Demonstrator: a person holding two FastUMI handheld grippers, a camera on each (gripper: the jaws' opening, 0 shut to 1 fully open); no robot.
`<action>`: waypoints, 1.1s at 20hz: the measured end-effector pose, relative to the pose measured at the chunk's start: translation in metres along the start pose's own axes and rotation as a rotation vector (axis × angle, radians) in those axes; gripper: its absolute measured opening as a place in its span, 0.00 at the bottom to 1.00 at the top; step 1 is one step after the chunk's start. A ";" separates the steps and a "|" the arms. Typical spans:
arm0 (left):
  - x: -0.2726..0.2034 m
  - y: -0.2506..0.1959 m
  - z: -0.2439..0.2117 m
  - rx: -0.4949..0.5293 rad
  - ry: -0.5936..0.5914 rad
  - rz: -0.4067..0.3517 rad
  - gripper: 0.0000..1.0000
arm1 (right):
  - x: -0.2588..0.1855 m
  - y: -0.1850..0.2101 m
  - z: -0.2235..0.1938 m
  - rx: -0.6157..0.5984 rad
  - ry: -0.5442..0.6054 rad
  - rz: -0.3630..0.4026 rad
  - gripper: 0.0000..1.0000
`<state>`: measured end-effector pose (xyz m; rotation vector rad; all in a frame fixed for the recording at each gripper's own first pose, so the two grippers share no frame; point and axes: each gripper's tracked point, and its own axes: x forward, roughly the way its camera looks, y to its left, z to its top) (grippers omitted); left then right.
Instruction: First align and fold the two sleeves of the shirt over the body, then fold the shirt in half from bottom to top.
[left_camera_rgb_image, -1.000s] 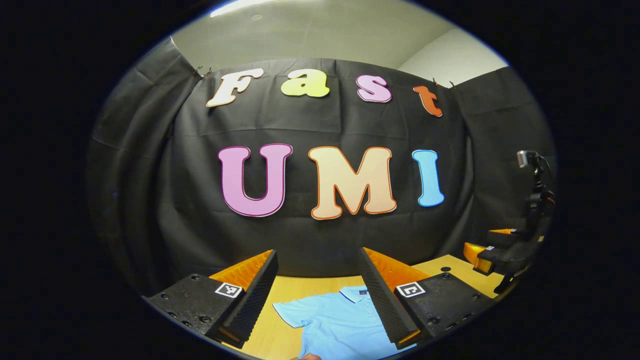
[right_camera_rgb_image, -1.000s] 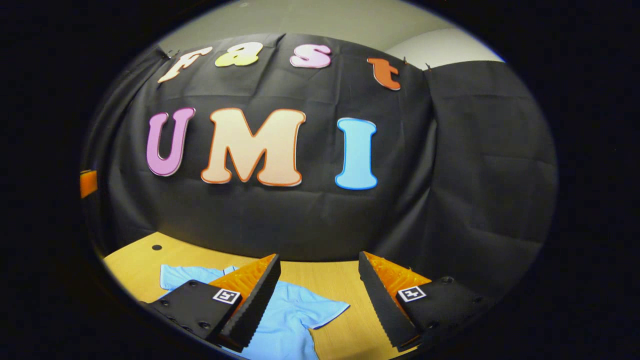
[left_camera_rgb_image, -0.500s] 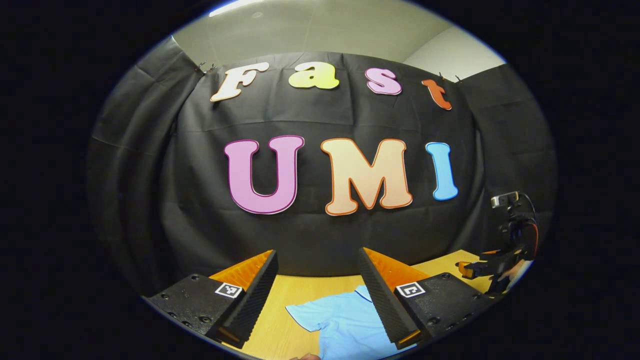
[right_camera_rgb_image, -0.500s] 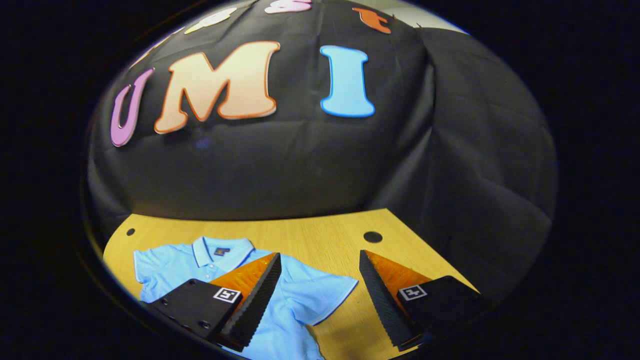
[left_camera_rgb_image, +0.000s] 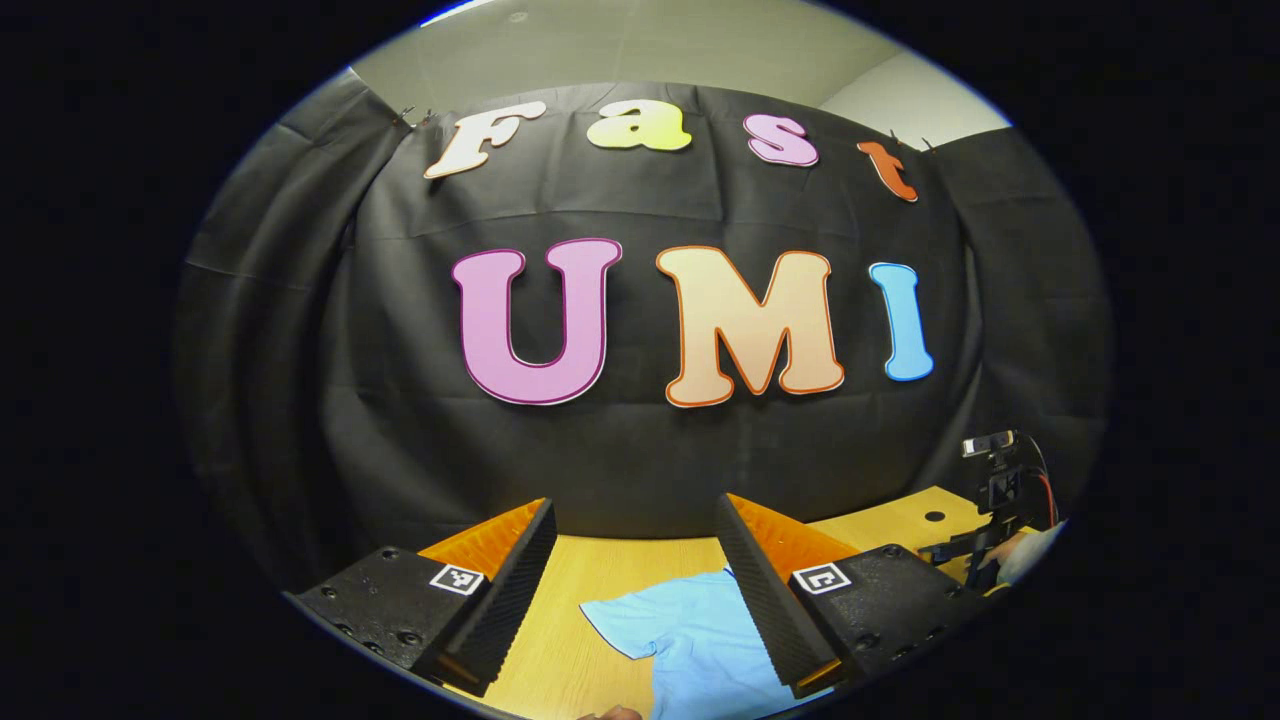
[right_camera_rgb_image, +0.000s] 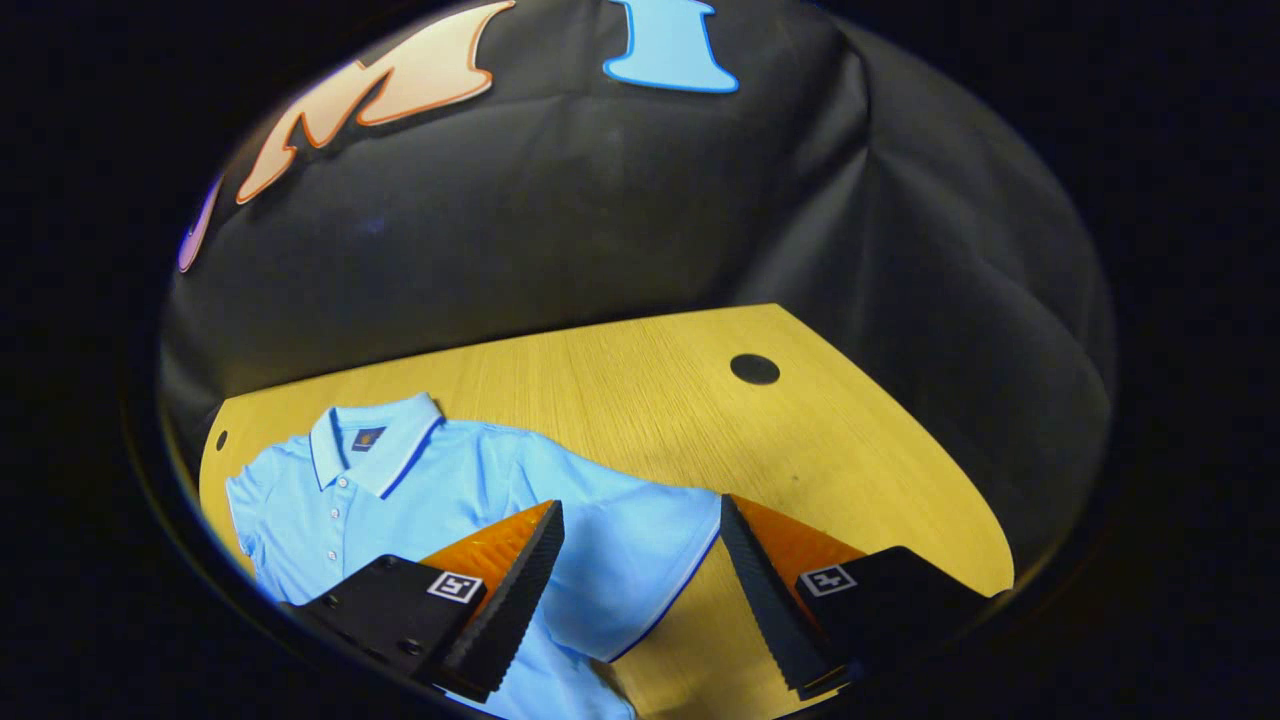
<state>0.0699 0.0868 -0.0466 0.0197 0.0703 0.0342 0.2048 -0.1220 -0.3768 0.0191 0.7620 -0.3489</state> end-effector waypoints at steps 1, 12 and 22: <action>0.001 0.002 -0.002 0.001 0.002 0.003 0.96 | 0.004 -0.002 -0.004 0.005 0.017 -0.005 0.98; 0.005 0.009 -0.011 0.002 0.031 0.023 0.95 | 0.021 0.002 -0.035 0.082 0.136 0.022 0.49; 0.004 0.016 -0.020 -0.029 0.048 0.036 0.95 | -0.023 0.090 0.010 0.244 0.057 0.283 0.00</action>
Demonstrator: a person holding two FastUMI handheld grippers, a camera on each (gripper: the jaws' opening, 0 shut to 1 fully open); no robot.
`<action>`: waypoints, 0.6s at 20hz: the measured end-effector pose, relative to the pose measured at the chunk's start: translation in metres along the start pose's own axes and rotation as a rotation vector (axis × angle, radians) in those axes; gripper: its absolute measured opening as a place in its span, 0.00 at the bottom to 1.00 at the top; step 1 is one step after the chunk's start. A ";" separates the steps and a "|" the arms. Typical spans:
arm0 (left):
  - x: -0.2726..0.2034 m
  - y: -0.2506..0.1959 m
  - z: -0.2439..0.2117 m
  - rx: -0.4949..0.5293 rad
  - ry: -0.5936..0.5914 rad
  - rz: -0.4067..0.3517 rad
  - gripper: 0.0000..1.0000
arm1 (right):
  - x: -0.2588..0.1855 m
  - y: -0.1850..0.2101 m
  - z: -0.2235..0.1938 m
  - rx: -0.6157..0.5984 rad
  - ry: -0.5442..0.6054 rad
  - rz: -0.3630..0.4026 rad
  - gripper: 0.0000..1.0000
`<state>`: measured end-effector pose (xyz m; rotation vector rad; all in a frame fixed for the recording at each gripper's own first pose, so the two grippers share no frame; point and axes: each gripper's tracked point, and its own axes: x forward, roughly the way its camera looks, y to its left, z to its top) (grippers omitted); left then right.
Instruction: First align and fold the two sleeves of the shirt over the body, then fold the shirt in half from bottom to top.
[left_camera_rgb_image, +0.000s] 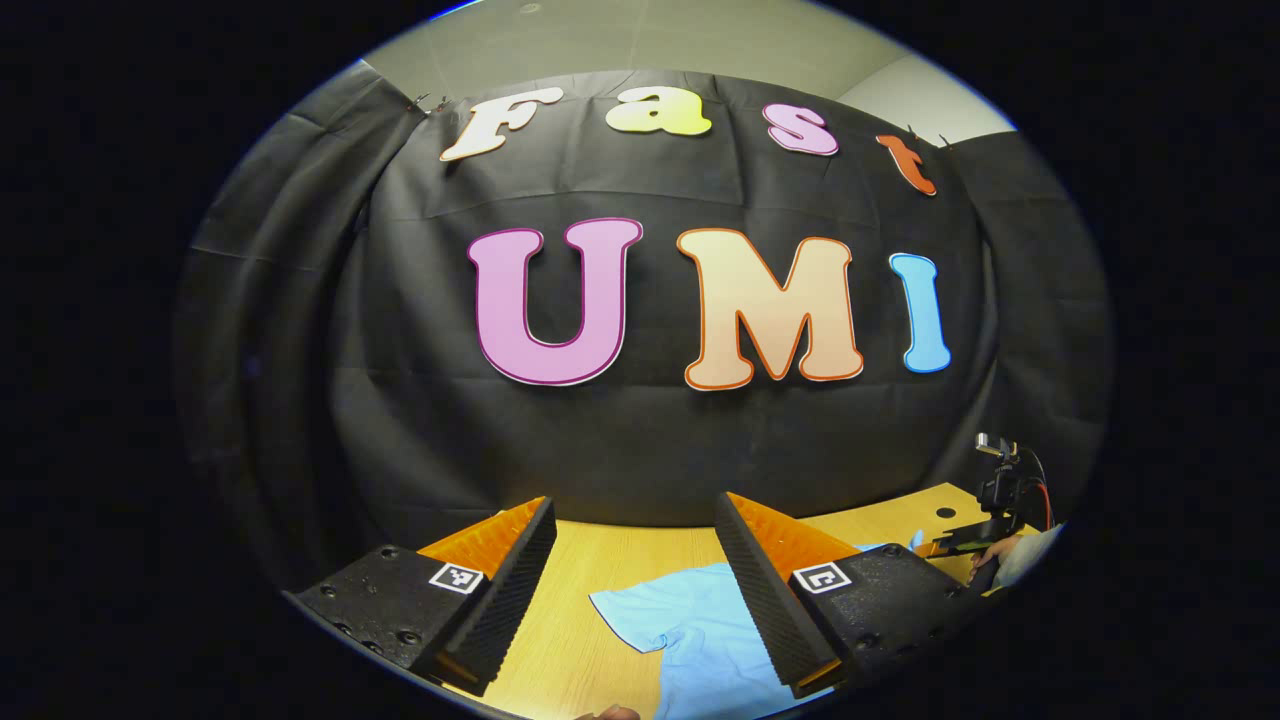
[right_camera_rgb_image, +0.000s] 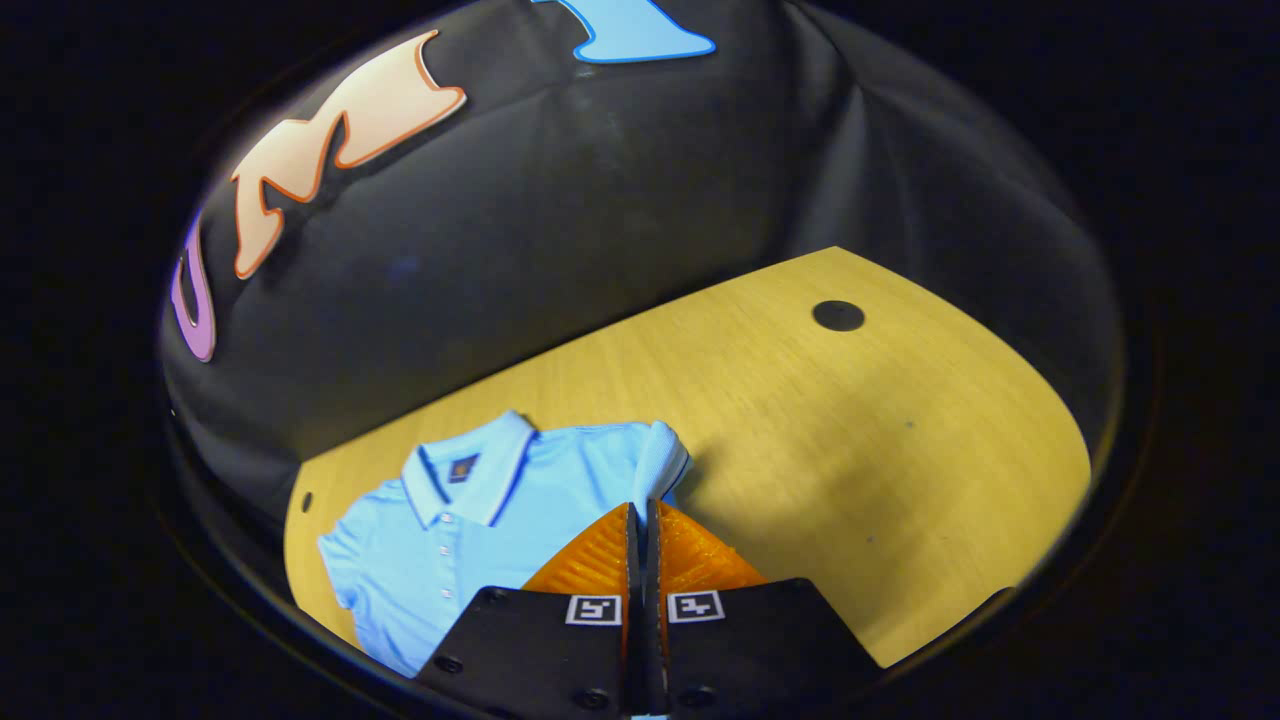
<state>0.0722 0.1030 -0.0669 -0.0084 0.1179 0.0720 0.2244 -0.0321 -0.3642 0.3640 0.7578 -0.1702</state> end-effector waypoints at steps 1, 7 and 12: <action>0.001 0.000 -0.002 -0.004 0.006 -0.001 0.96 | 0.000 0.014 -0.003 0.009 0.002 0.029 0.03; 0.001 0.011 -0.018 -0.025 0.044 0.014 0.96 | 0.010 0.085 -0.036 0.065 0.063 0.169 0.02; 0.011 0.024 -0.038 -0.050 0.083 0.037 0.96 | 0.008 0.112 -0.057 0.057 0.103 0.235 0.21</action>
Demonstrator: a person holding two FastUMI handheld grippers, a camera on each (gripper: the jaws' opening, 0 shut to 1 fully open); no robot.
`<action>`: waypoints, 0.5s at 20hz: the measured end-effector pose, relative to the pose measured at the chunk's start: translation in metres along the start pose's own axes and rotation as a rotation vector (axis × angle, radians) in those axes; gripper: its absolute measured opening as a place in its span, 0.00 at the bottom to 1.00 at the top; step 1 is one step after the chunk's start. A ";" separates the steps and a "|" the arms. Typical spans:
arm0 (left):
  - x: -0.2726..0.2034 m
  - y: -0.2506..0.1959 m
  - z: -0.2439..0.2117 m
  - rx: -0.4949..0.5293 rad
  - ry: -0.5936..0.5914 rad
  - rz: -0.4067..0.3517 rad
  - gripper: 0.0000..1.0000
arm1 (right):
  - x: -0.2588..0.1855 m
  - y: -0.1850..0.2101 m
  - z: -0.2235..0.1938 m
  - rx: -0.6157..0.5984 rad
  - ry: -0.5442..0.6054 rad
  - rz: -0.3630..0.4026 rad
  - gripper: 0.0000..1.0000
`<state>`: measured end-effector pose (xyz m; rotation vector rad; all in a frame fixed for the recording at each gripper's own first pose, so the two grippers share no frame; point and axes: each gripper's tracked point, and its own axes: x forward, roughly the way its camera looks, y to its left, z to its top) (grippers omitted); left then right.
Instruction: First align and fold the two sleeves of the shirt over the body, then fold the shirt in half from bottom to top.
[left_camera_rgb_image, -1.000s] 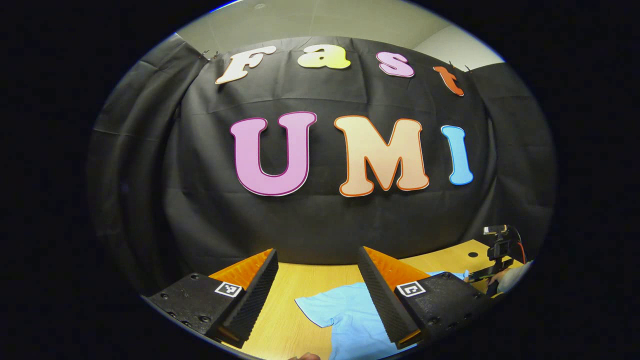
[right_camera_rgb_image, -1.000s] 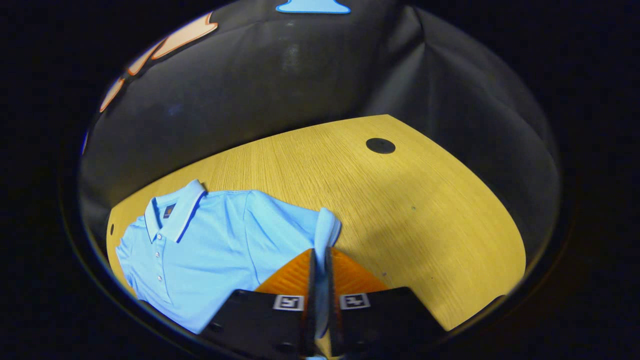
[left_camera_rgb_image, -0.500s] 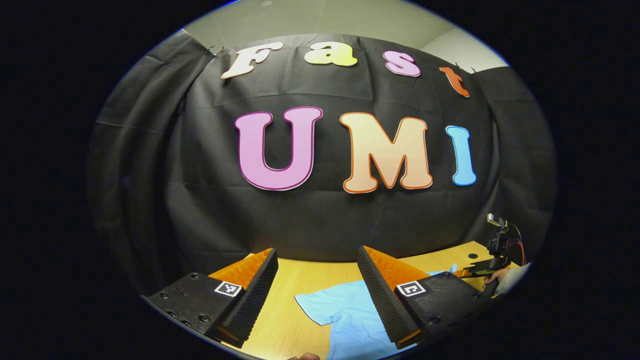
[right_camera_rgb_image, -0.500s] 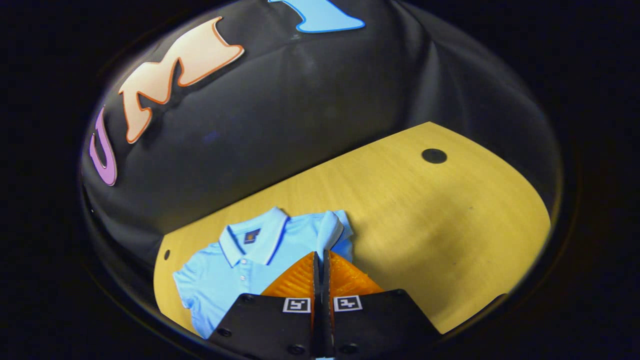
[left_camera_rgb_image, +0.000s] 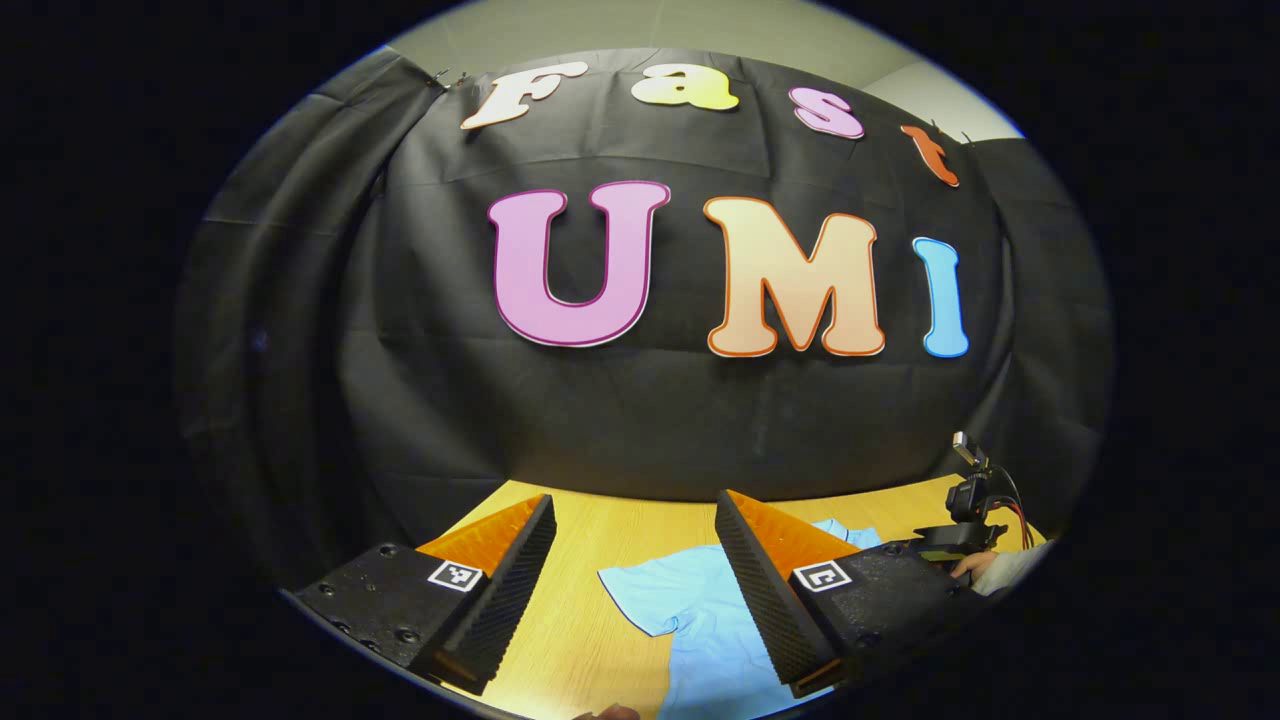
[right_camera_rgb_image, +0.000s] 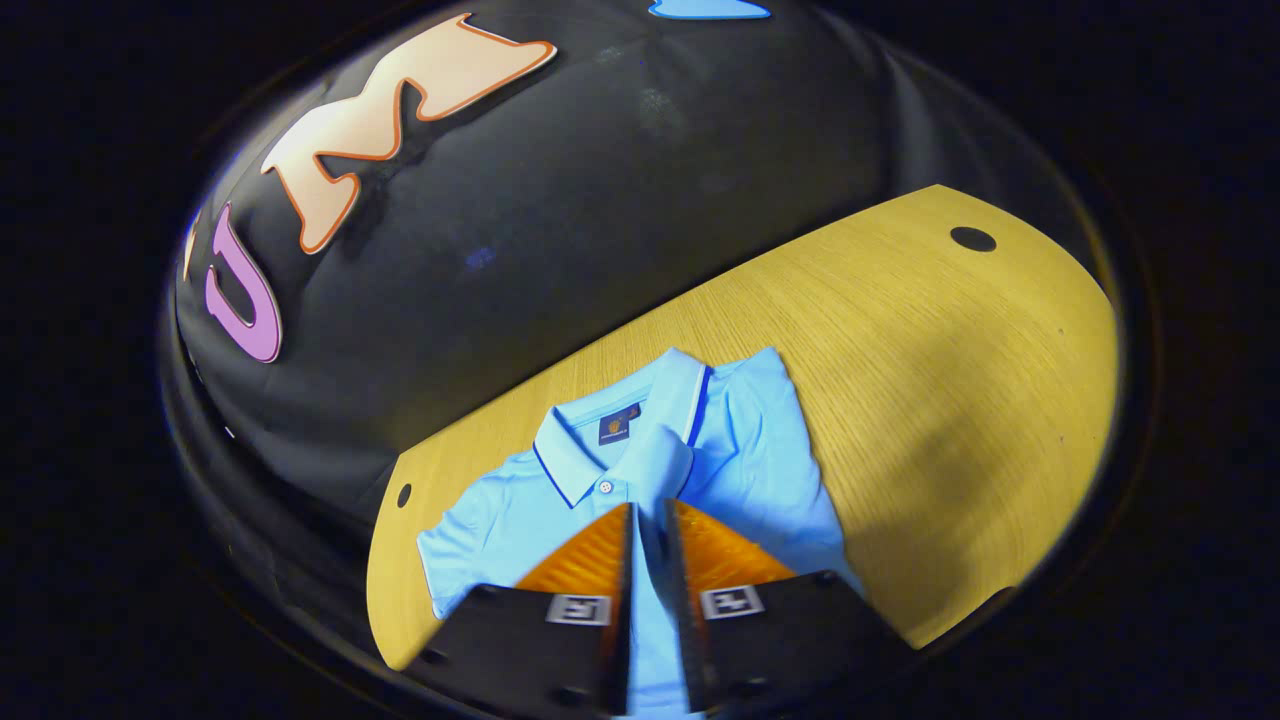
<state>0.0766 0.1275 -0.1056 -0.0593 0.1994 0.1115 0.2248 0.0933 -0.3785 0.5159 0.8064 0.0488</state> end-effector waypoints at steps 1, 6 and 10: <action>0.004 0.002 -0.004 -0.005 0.008 0.004 0.96 | 0.000 0.003 0.002 -0.019 -0.014 0.012 0.41; 0.032 0.005 -0.037 -0.026 0.062 0.002 0.96 | -0.039 0.010 0.015 -0.130 -0.084 0.020 0.96; 0.066 0.008 -0.082 -0.059 0.155 0.018 0.96 | -0.086 0.016 0.025 -0.165 -0.133 0.046 0.97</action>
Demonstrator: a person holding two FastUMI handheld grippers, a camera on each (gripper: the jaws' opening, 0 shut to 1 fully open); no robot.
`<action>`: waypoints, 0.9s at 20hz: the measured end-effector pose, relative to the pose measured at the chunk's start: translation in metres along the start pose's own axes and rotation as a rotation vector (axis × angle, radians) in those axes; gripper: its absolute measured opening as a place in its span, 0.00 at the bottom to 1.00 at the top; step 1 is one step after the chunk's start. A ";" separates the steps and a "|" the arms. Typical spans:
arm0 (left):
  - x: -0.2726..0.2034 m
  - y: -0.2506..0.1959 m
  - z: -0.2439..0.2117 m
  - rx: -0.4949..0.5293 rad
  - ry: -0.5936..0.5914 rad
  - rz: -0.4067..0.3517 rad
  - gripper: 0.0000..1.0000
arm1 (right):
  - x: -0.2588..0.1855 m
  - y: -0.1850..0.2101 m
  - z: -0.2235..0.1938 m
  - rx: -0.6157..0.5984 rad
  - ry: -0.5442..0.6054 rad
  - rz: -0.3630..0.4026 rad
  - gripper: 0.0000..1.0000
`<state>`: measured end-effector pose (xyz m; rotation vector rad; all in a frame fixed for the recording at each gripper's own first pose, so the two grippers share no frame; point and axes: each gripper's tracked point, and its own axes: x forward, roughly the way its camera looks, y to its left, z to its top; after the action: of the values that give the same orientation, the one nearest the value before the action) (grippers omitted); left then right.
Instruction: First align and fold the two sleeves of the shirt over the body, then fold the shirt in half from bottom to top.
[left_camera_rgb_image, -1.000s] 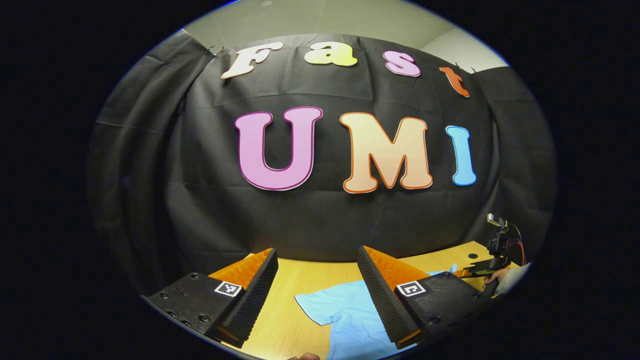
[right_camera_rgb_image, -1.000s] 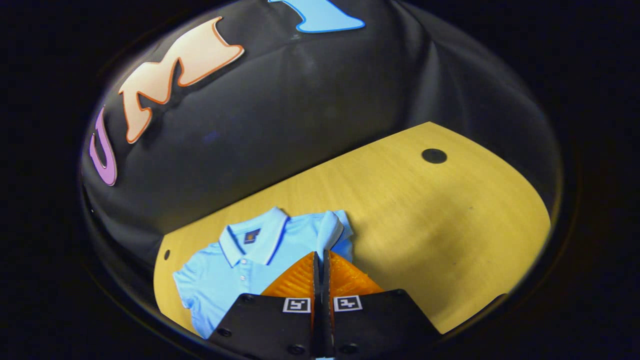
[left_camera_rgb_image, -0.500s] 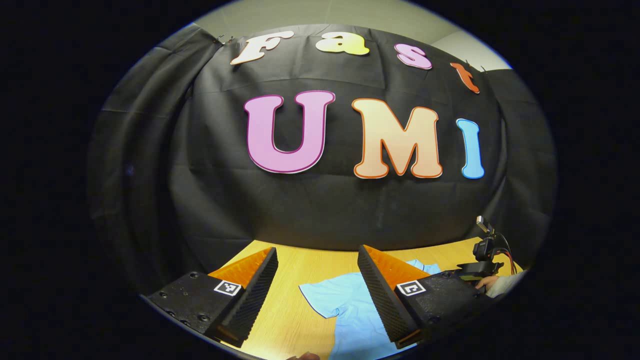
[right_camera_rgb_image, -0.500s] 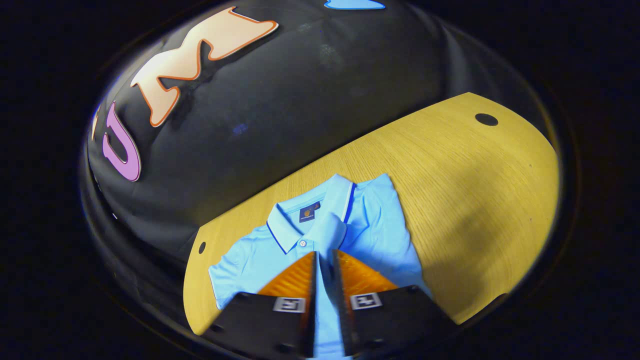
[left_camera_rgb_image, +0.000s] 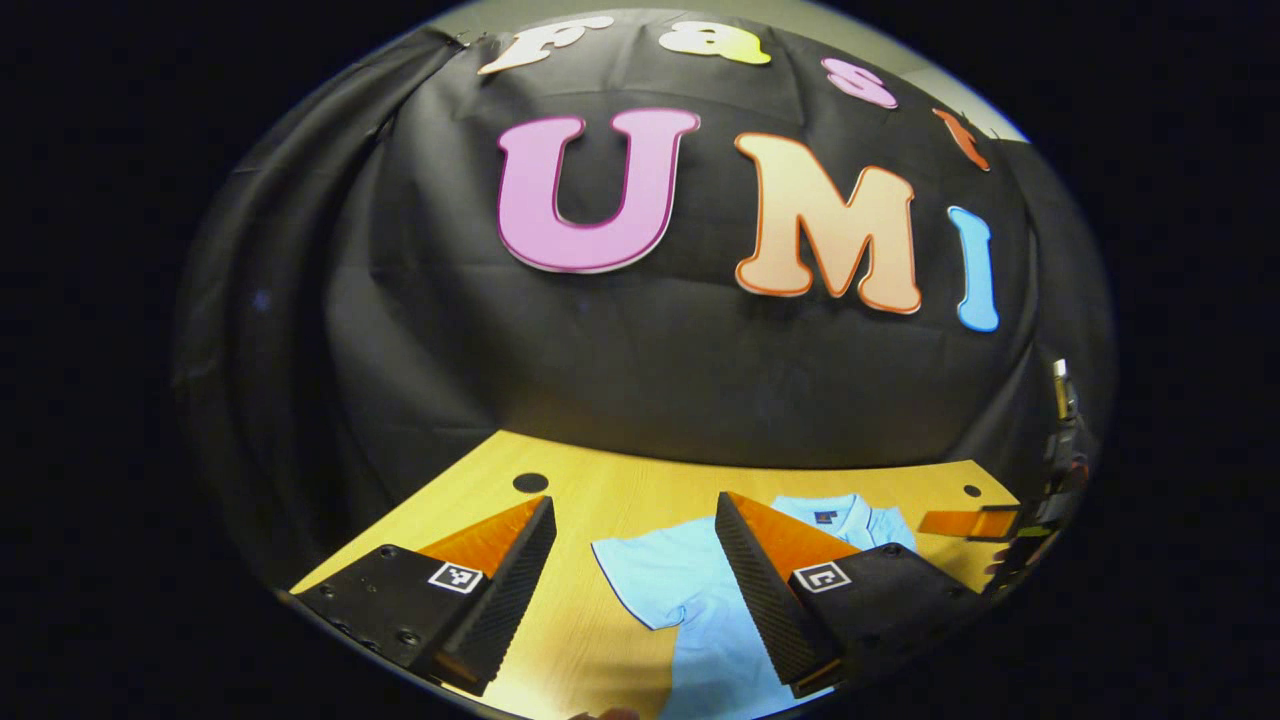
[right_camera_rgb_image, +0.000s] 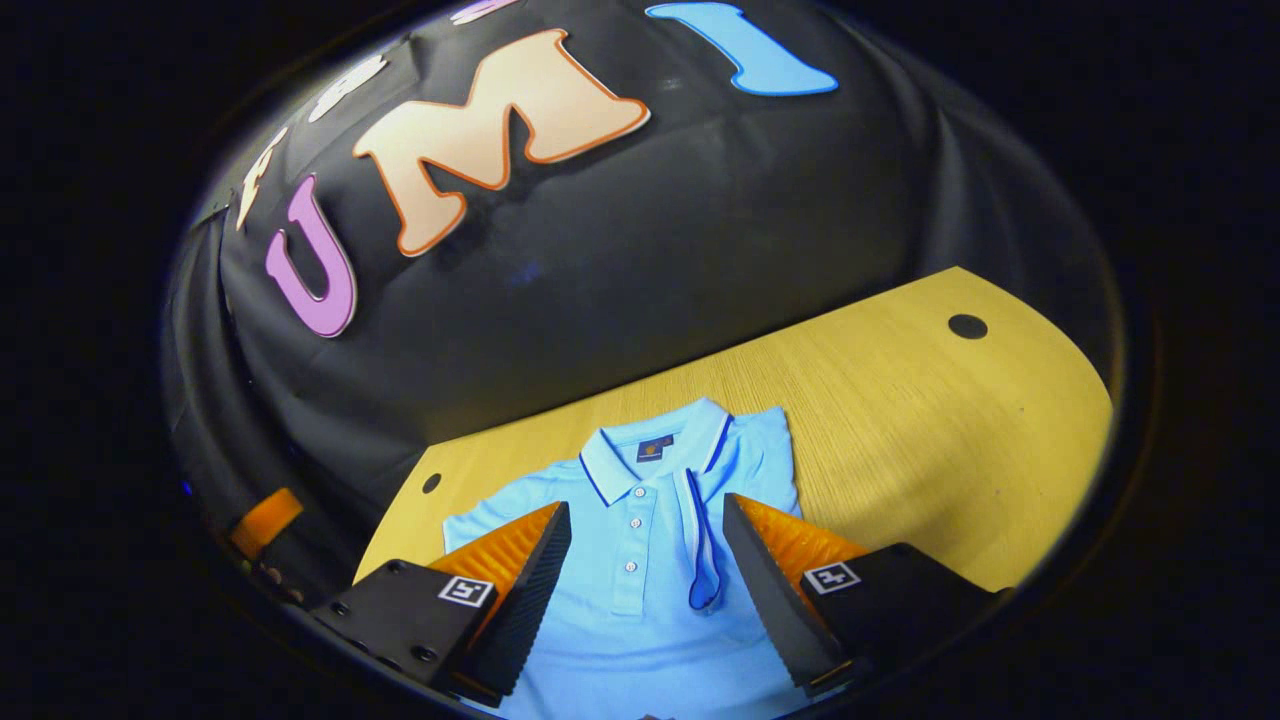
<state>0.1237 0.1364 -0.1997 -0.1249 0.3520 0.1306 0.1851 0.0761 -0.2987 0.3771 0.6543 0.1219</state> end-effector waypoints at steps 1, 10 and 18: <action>0.009 0.002 -0.010 -0.001 0.022 0.009 0.96 | -0.013 -0.002 0.001 -0.018 -0.010 -0.001 0.97; 0.085 0.000 -0.102 0.033 0.220 0.032 0.95 | -0.086 -0.051 -0.004 -0.057 -0.030 -0.087 0.97; 0.112 0.010 -0.156 0.025 0.374 0.098 0.96 | -0.119 -0.092 -0.012 -0.048 -0.027 -0.156 0.97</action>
<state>0.1744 0.1358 -0.3854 -0.1074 0.7327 0.2000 0.0833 -0.0330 -0.2746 0.2802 0.6505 -0.0158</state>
